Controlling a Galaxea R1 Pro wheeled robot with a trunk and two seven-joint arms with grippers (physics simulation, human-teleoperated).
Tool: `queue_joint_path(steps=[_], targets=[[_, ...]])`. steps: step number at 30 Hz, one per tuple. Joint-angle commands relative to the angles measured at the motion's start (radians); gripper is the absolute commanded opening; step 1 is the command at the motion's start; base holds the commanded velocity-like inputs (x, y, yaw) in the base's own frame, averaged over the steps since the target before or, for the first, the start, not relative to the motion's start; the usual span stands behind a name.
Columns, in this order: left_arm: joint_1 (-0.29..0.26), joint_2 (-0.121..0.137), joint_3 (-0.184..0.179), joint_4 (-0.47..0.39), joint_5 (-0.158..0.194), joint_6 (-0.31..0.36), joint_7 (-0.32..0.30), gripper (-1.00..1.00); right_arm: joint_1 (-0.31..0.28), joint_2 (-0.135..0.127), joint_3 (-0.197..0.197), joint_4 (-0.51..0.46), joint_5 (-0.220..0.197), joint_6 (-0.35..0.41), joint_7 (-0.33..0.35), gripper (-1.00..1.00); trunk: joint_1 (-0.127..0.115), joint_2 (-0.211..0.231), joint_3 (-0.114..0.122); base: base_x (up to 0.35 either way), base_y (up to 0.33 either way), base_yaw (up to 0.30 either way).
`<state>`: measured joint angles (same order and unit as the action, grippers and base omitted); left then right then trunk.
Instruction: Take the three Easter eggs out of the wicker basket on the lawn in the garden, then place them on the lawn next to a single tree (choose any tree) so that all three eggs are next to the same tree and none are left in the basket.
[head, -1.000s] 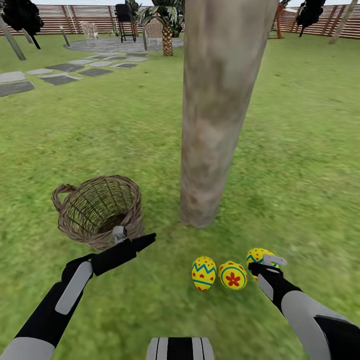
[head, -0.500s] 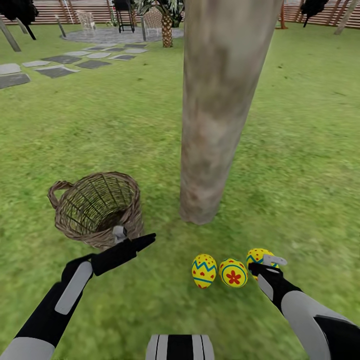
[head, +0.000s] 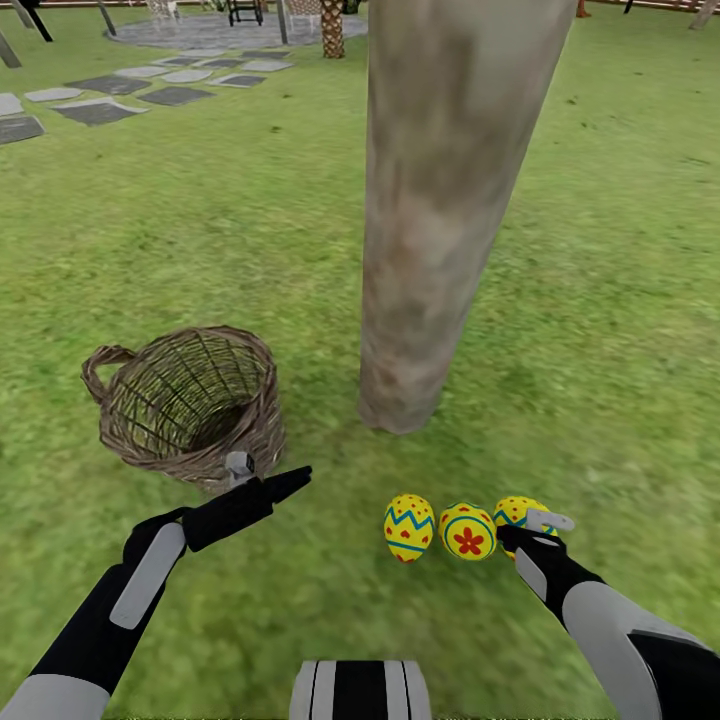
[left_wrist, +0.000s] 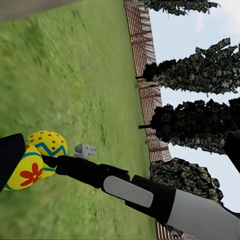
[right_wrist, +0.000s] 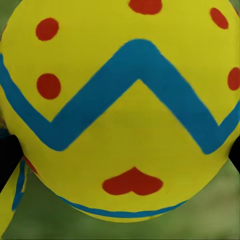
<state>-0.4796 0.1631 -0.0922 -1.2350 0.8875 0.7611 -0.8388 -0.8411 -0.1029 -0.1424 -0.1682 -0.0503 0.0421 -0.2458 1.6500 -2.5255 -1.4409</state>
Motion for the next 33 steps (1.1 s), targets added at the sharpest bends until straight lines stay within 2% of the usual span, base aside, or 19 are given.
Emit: queue_joint_path(steps=[1, 8, 16, 17, 33], targets=[[0.0, 0.001, -0.001, 0.0, 0.007, 0.006, 0.001, 1.0, -0.001, 0.0, 0.0, -0.002, -0.006, 0.004, -0.001, -1.0, 0.0, -0.001, -0.005, 0.0, 0.0, 0.0], [0.0, 0.001, -0.001, 0.0, 0.007, 0.006, 0.001, 1.0, 0.0, 0.0, 0.0, -0.002, -0.006, 0.004, -0.001, -1.0, 0.003, -0.002, -0.032, 0.0, 0.0, 0.0], [0.0, 0.0, -0.001, 0.001, 0.007, 0.006, 0.001, 1.0, 0.0, 0.0, 0.0, -0.002, -0.006, 0.002, -0.001, -1.0, 0.003, -0.002, -0.032, 0.0, 0.0, 0.0], [0.0, 0.0, -0.001, 0.001, 0.007, 0.006, 0.001, 1.0, 0.0, 0.001, 0.0, -0.002, -0.006, 0.002, -0.001, 1.0, 0.003, -0.002, -0.032, 0.0, 0.0, 0.0], [0.0, -0.005, -0.001, 0.006, 0.004, 0.006, 0.001, 1.0, -0.001, 0.001, 0.0, -0.006, -0.004, 0.004, 0.008, 1.0, 0.003, -0.002, -0.032, 0.0, 0.0, 0.0]])
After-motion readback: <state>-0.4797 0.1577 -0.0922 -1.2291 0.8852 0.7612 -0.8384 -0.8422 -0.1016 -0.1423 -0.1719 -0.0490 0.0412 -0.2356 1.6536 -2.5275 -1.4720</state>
